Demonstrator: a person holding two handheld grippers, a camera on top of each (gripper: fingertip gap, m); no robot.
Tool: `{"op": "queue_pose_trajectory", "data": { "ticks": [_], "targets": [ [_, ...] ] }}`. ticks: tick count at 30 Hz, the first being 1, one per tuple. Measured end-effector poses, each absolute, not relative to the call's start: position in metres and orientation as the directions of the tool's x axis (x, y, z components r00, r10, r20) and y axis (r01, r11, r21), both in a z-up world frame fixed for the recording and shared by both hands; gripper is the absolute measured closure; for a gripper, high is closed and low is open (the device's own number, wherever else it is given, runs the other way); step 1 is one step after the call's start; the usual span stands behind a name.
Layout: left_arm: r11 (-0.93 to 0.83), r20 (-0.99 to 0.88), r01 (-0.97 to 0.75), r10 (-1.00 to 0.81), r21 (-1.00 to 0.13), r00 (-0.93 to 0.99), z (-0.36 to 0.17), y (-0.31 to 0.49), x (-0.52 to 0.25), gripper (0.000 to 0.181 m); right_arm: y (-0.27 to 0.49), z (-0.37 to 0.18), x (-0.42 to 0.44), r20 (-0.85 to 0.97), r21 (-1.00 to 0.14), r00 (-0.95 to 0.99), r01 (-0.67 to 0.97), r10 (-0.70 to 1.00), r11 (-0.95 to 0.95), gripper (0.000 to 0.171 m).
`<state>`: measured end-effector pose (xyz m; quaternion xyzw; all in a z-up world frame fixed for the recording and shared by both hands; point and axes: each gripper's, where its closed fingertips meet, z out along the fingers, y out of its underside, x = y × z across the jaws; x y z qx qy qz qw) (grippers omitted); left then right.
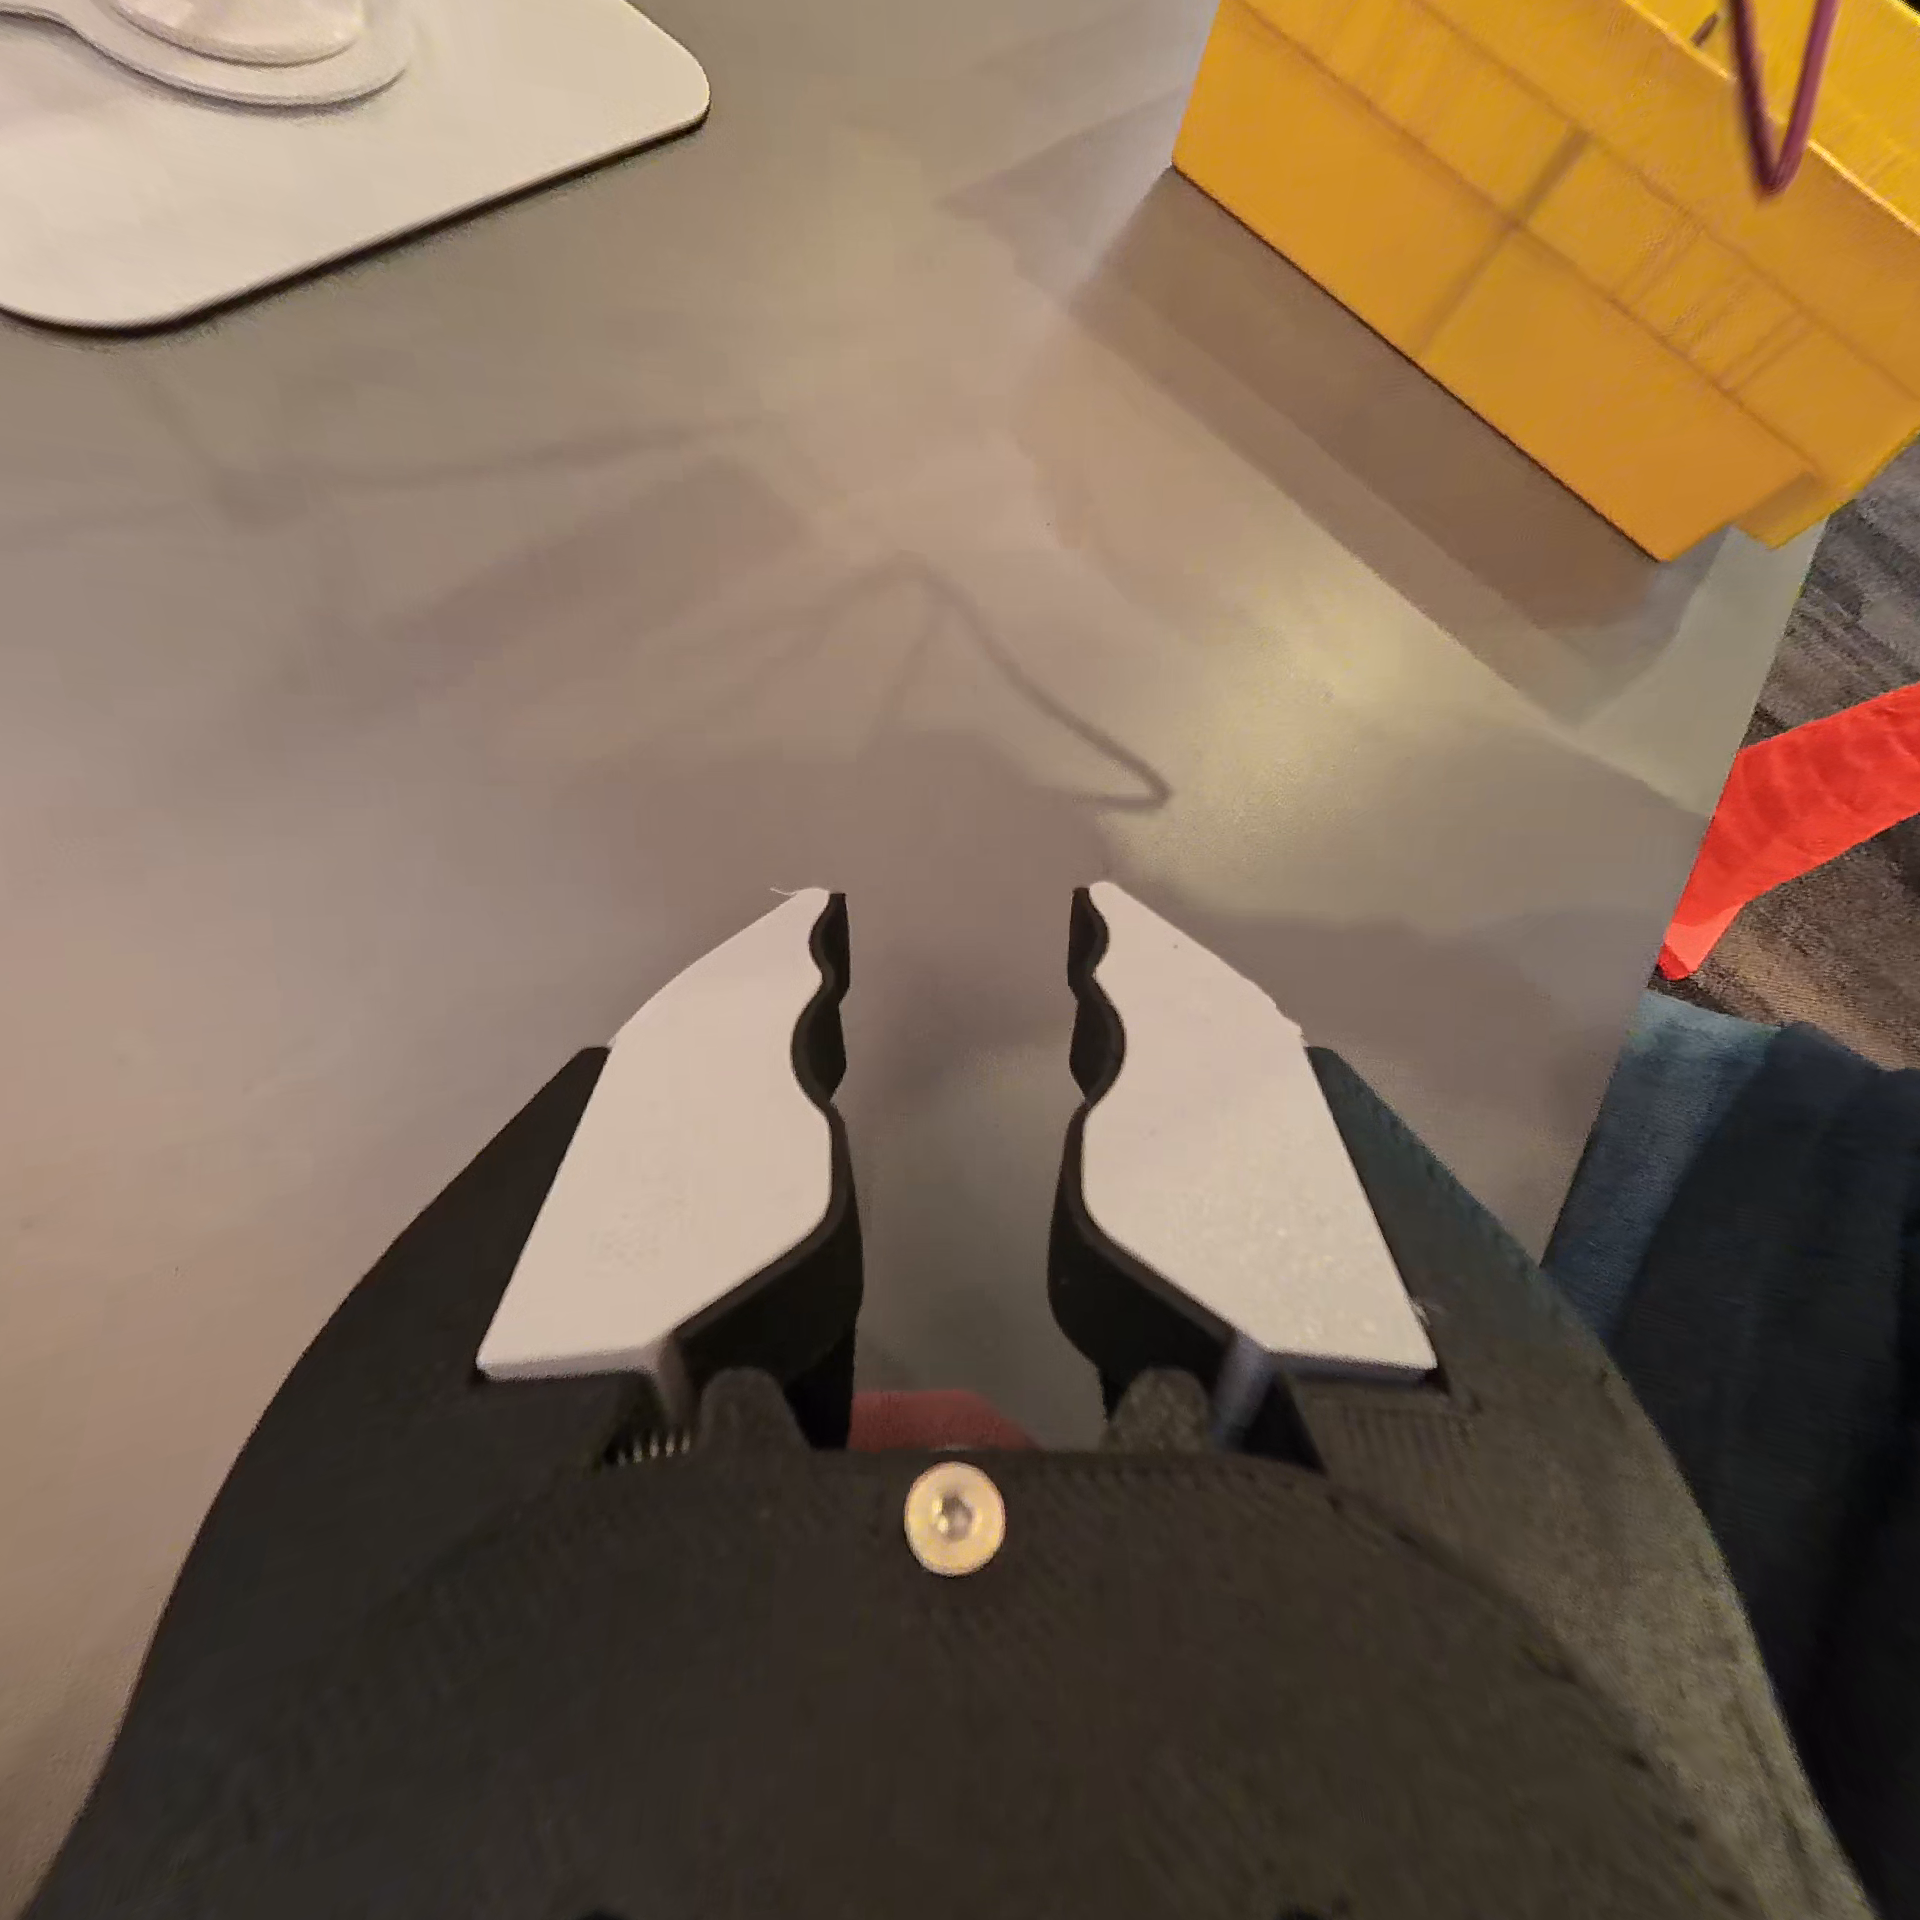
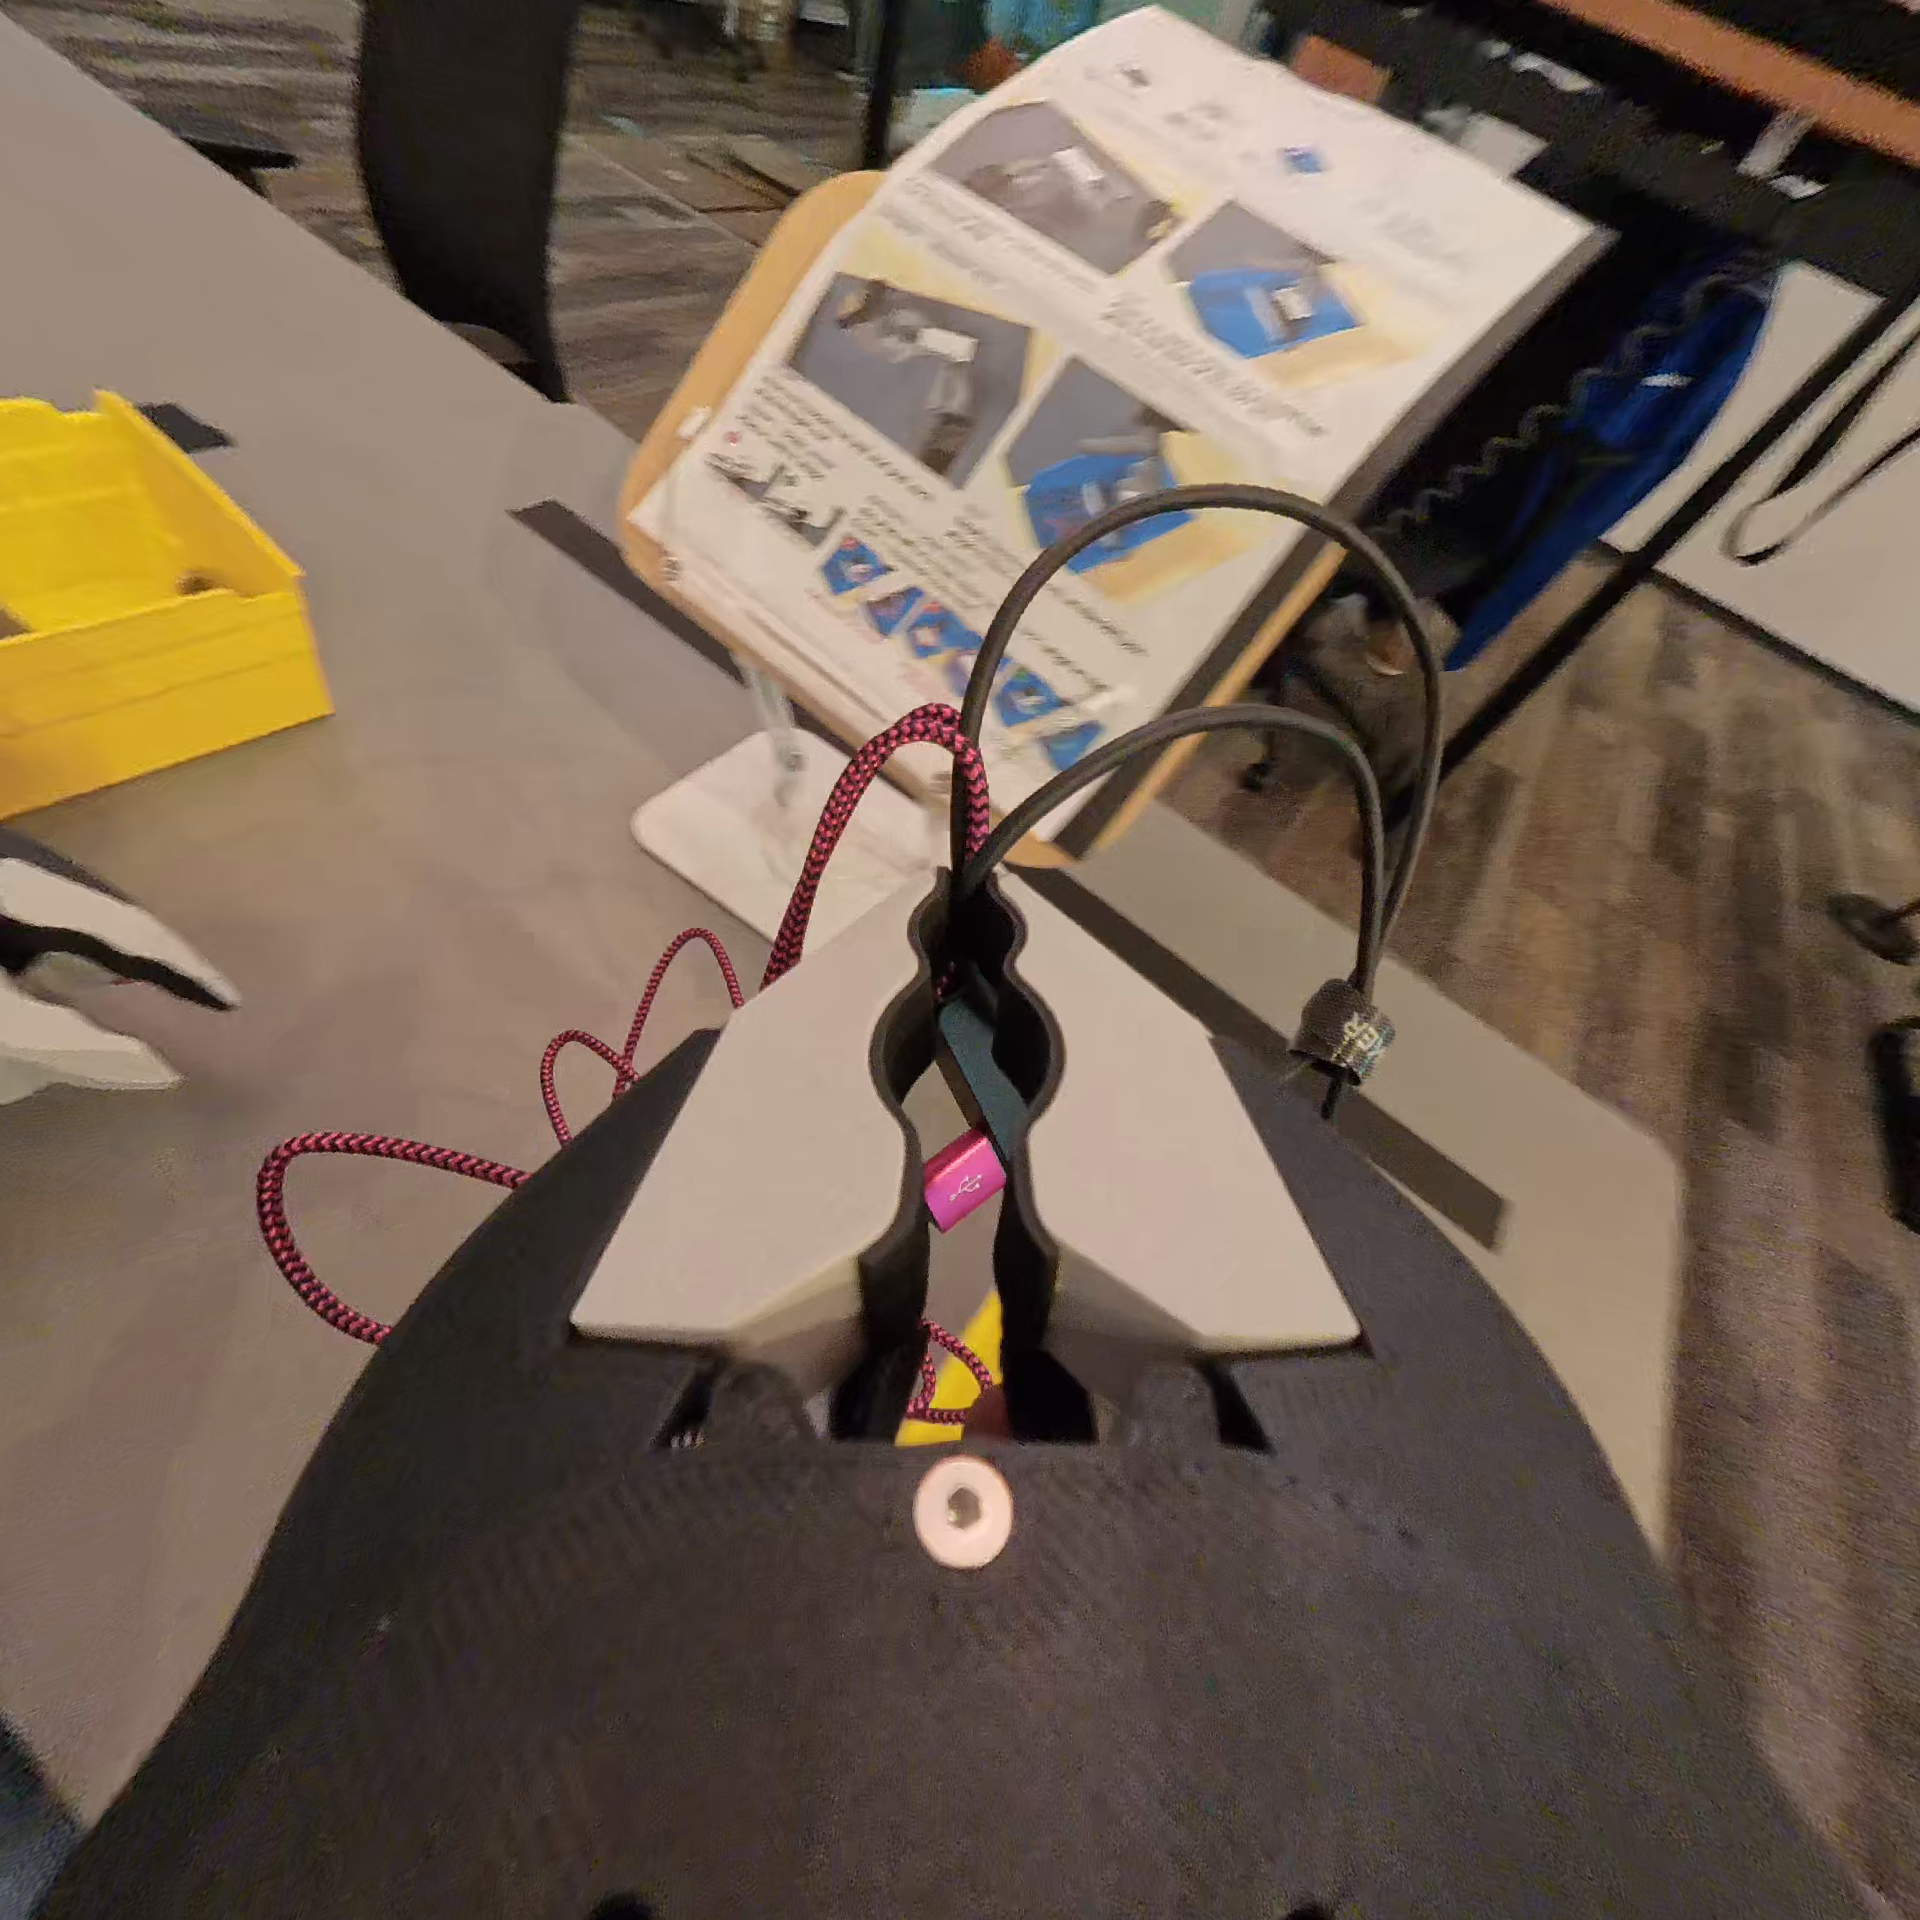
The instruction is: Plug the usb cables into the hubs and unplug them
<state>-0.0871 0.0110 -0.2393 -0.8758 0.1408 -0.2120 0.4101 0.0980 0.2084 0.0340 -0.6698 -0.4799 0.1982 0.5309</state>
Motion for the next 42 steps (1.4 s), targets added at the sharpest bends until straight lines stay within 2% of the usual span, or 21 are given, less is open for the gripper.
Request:
{"op": "queue_pose_trajectory", "data": {
  "ticks": [4,7,12,19,25,28,38,42],
  "targets": [
    [-0.633,0.256,-0.077,-0.417,-0.77,0.872,-0.244,0.011,-0.086,0.141,0.248,0.048,0.144,0.324,-0.882,0.536,0.469,0.78,0.045,0.17],
    [-0.641,0.255,-0.081,-0.414,-0.764,0.874,-0.248,0.011,-0.085,0.141,0.275,0.033,0.177,0.411,-0.836,0.559,0.546,0.72,0.054,0.17],
    [-0.653,0.254,-0.086,-0.408,-0.752,0.877,-0.255,0.012,-0.084,0.141,0.302,-0.032,0.213,0.45,-0.782,0.558,0.623,0.697,0.006,0.17],
    [-0.672,0.27,-0.064,-0.38,-0.738,0.884,-0.263,0.014,-0.088,0.141,0.302,-0.134,0.23,0.457,-0.707,0.484,0.707,0.746,-0.025,0.17],
    [-0.678,0.257,-0.088,-0.391,-0.729,0.884,-0.269,0.014,-0.082,0.141,0.297,-0.179,0.234,0.474,-0.602,0.378,0.798,0.795,-0.021,0.171],
    [-0.678,0.252,-0.096,-0.396,-0.729,0.883,-0.27,0.014,-0.08,0.141,0.295,-0.195,0.232,0.435,-0.563,0.329,0.826,0.838,-0.032,0.17],
    [-0.669,0.226,-0.119,-0.406,-0.734,0.886,-0.267,0.013,-0.082,0.141,0.279,-0.276,0.233,0.343,-0.27,0.113,0.963,0.932,-0.017,0.17],
    [-0.668,0.221,-0.125,-0.409,-0.734,0.886,-0.267,0.013,-0.082,0.141,0.28,-0.28,0.232,0.29,-0.227,0.115,0.973,0.95,-0.048,0.169]
  ]
}}
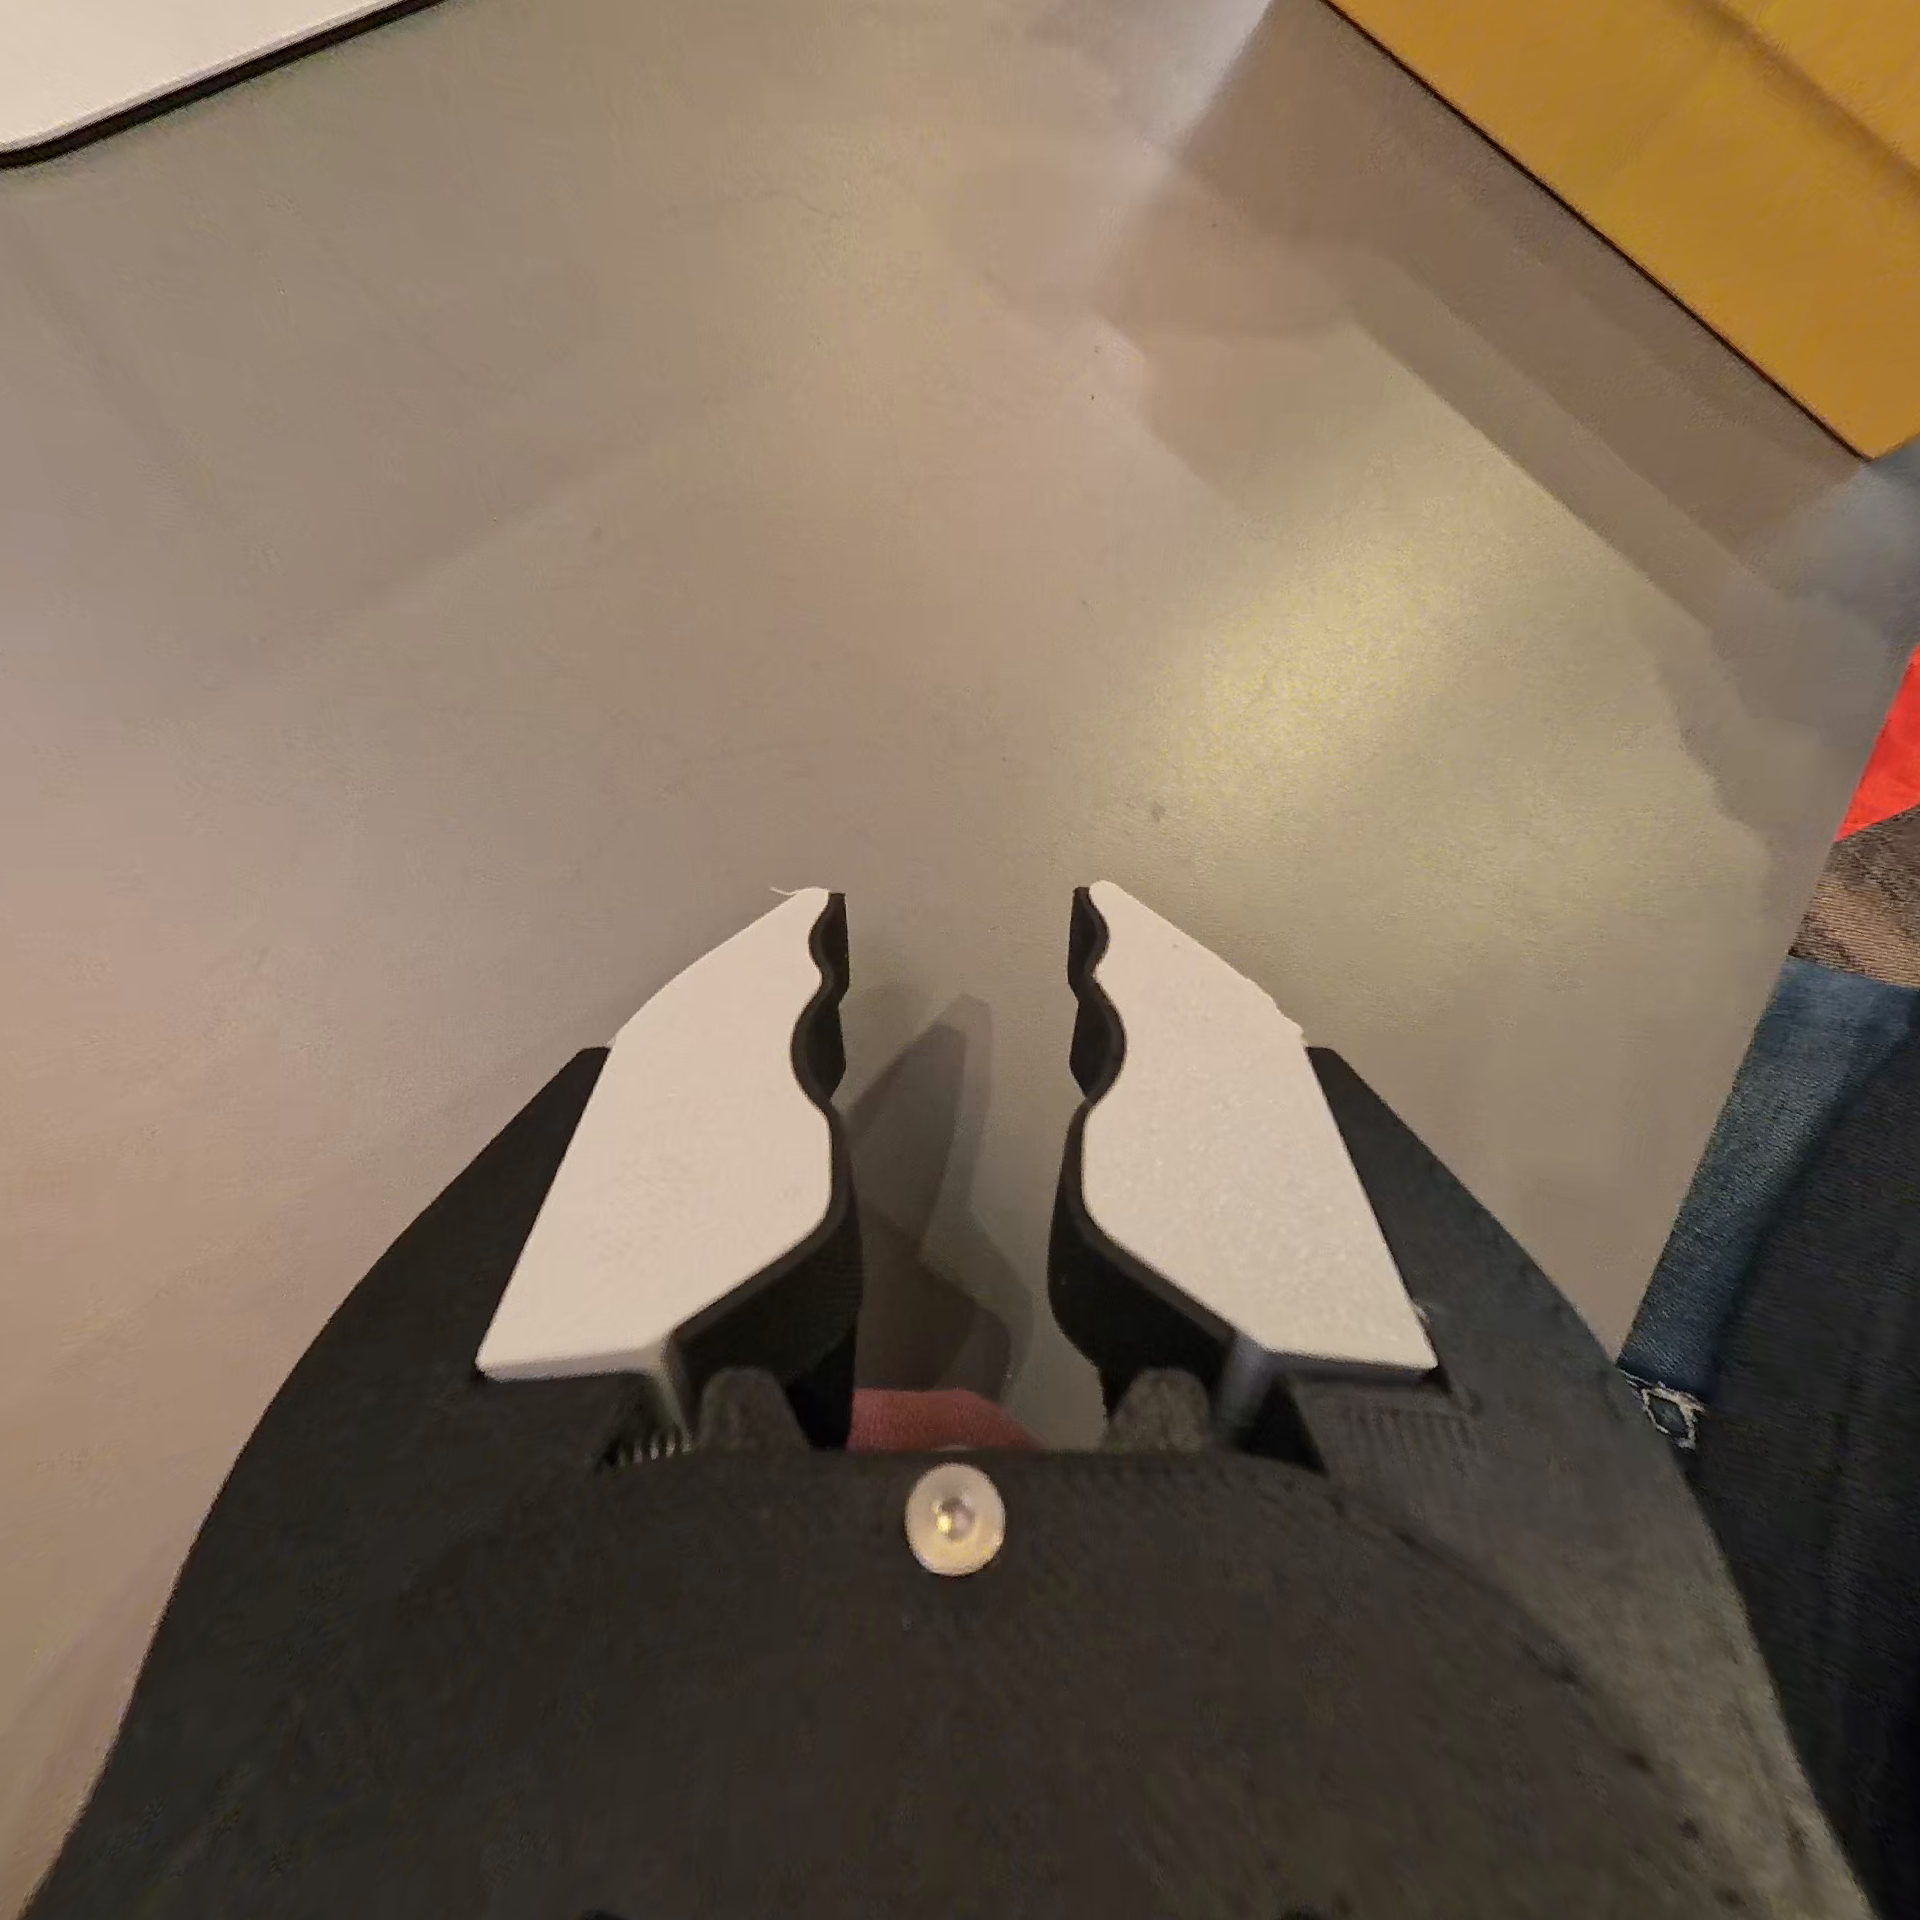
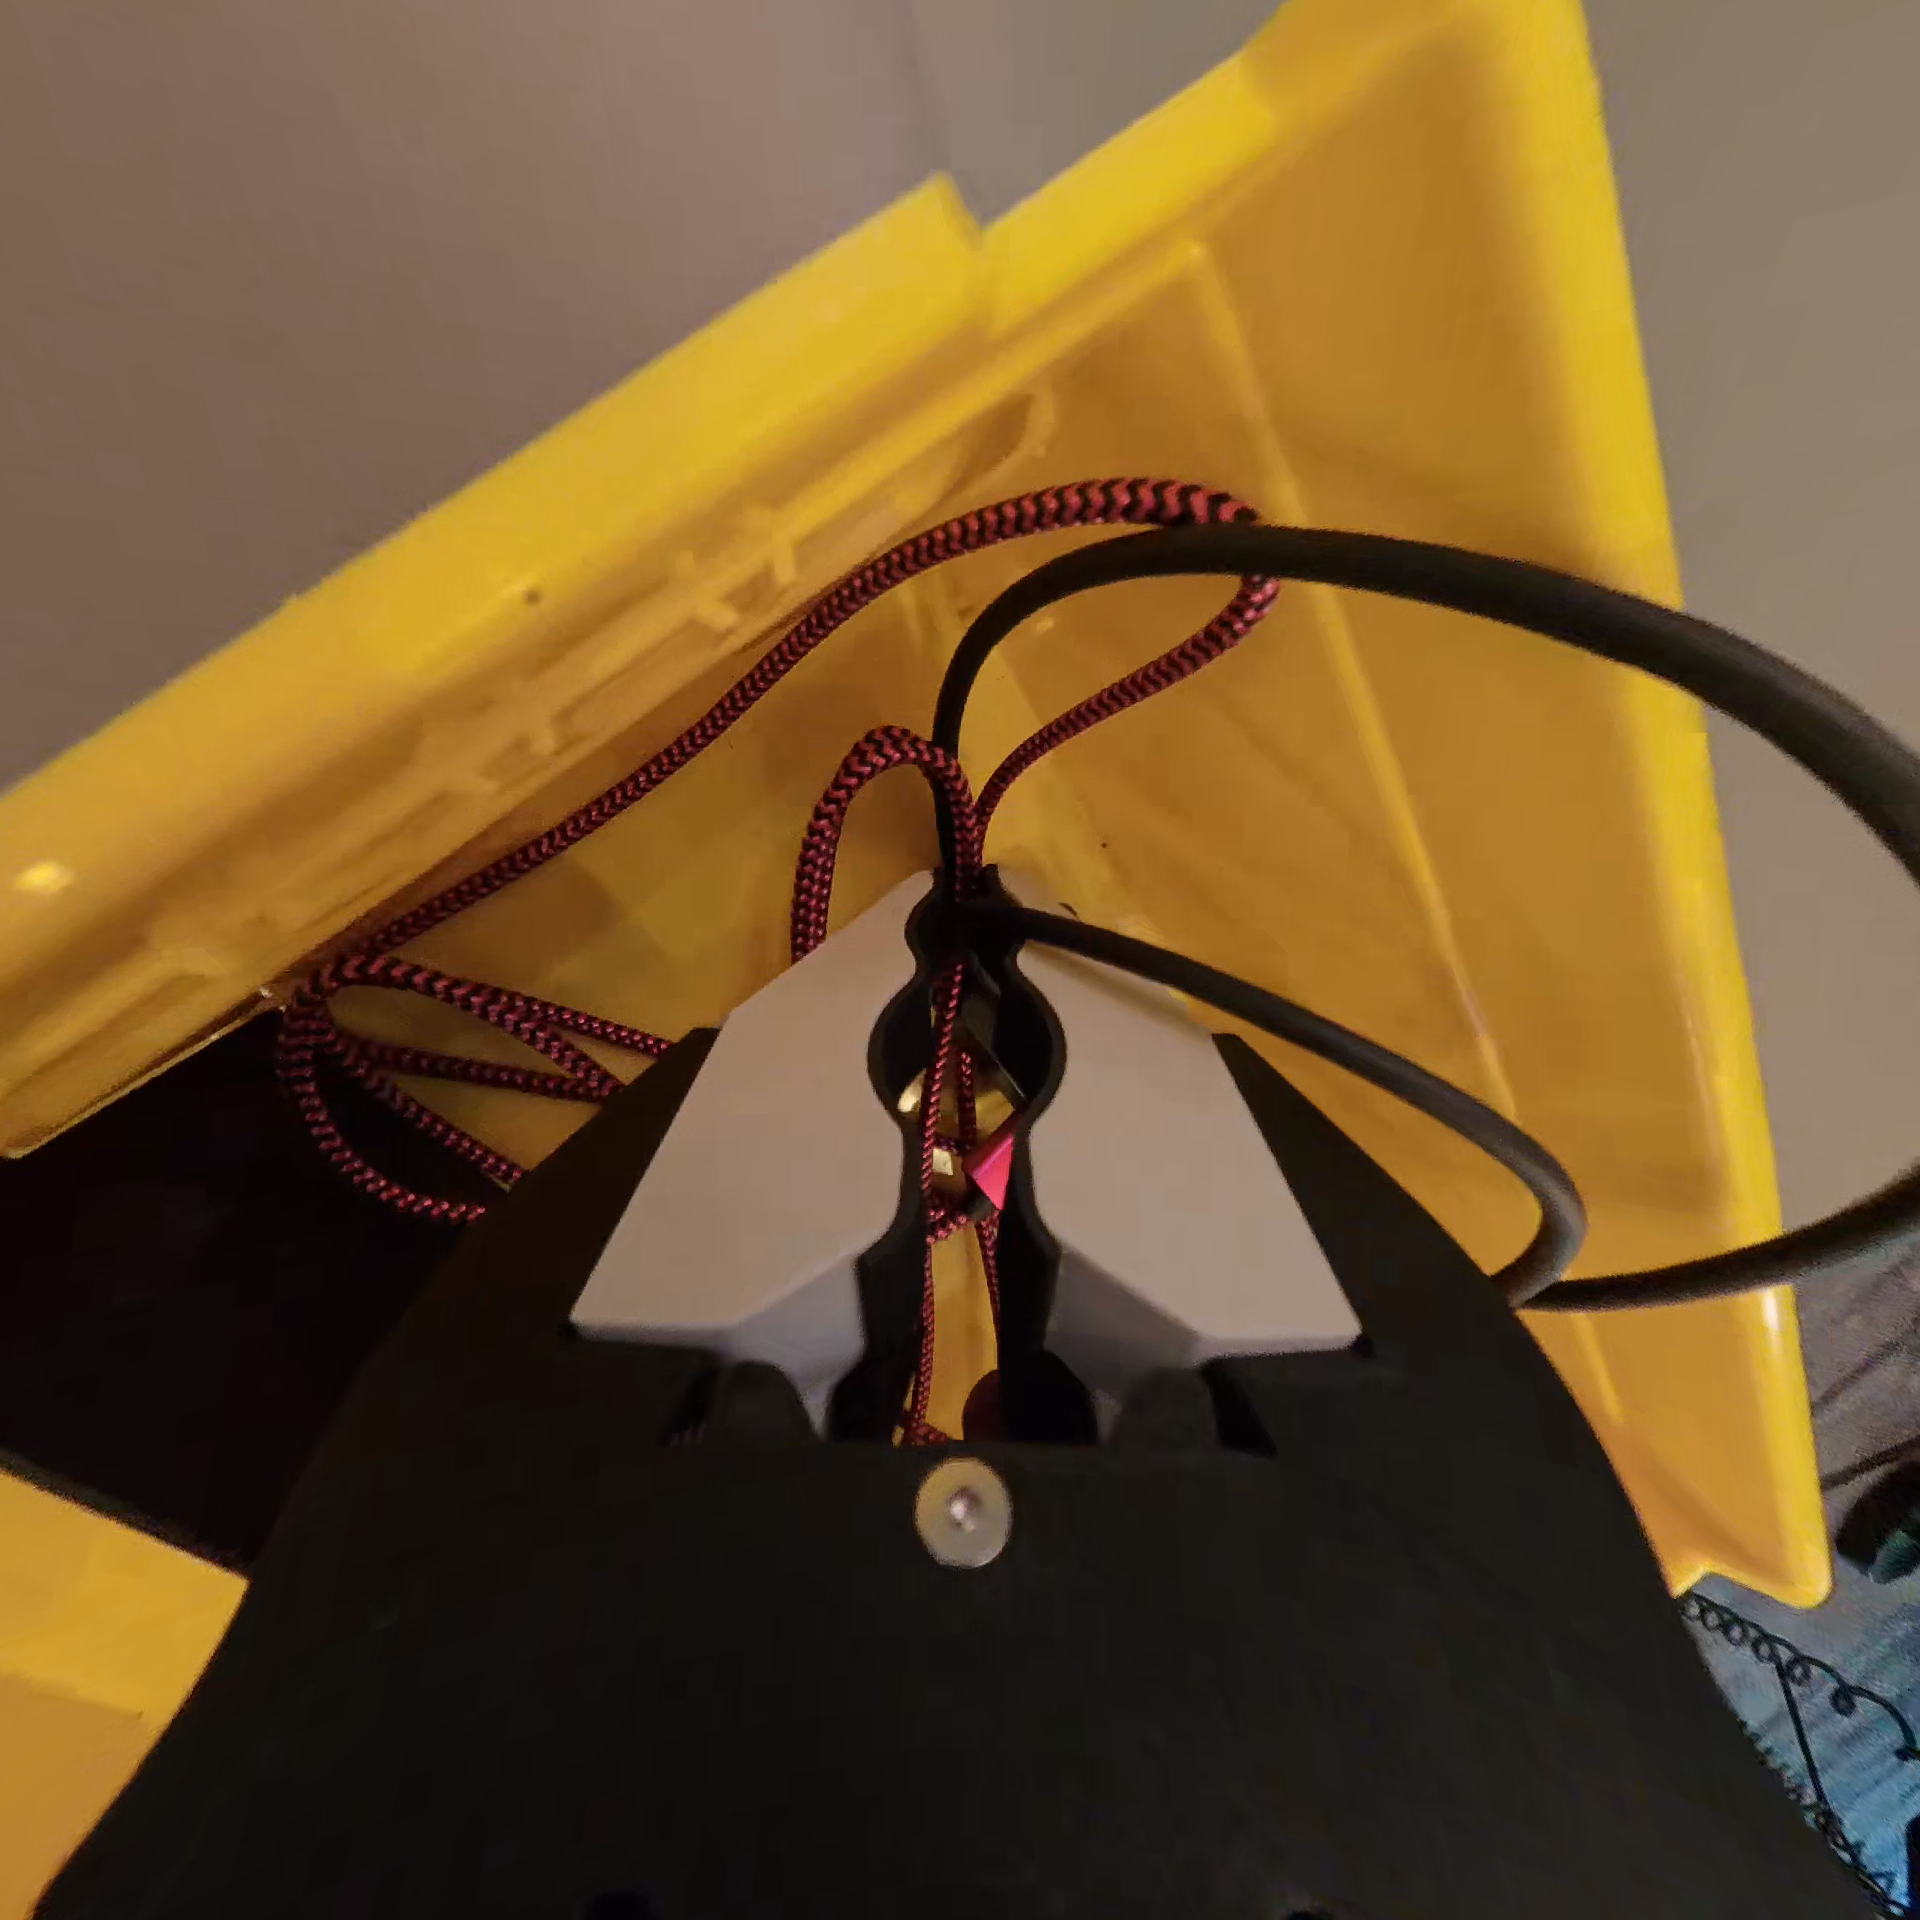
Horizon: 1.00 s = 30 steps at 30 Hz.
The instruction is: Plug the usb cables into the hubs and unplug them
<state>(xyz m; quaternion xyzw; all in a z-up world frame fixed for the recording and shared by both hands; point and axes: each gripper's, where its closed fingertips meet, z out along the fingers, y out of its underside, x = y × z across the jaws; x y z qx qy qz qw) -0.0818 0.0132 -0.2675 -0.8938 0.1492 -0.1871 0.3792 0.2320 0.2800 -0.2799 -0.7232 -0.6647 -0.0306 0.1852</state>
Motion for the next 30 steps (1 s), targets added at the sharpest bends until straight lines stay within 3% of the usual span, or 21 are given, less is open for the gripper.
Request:
{"op": "queue_pose_trajectory", "data": {
  "ticks": [3,6,9,14,22,30],
  "targets": [
    [-0.666,0.213,-0.134,-0.413,-0.734,0.886,-0.267,0.013,-0.082,0.141,0.278,-0.275,0.237,0.257,-0.156,0.08,0.987,0.963,-0.04,0.163],
    [-0.66,0.201,-0.141,-0.415,-0.738,0.887,-0.264,0.013,-0.083,0.14,0.271,-0.263,0.243,0.213,-0.12,0.087,0.991,0.973,-0.063,0.126],
    [-0.661,0.201,-0.153,-0.428,-0.735,0.881,-0.262,0.011,-0.082,0.139,0.264,-0.245,0.244,0.2,-0.161,0.093,0.985,0.975,-0.061,0.119],
    [-0.649,0.172,-0.202,-0.464,-0.733,0.869,-0.259,0.005,-0.079,0.139,0.263,-0.205,0.259,0.256,-0.232,0.178,0.966,0.95,-0.118,0.115],
    [-0.53,0.076,-0.284,-0.557,-0.799,0.827,-0.214,-0.004,-0.074,0.137,0.216,-0.122,0.216,0.378,-0.533,0.31,0.843,0.872,-0.068,0.122],
    [-0.463,-0.129,-0.321,-0.399,-0.826,0.908,-0.155,-0.025,-0.155,0.139,0.118,-0.126,0.116,0.272,-0.689,0.193,0.723,0.943,0.051,0.126]
  ]
}}
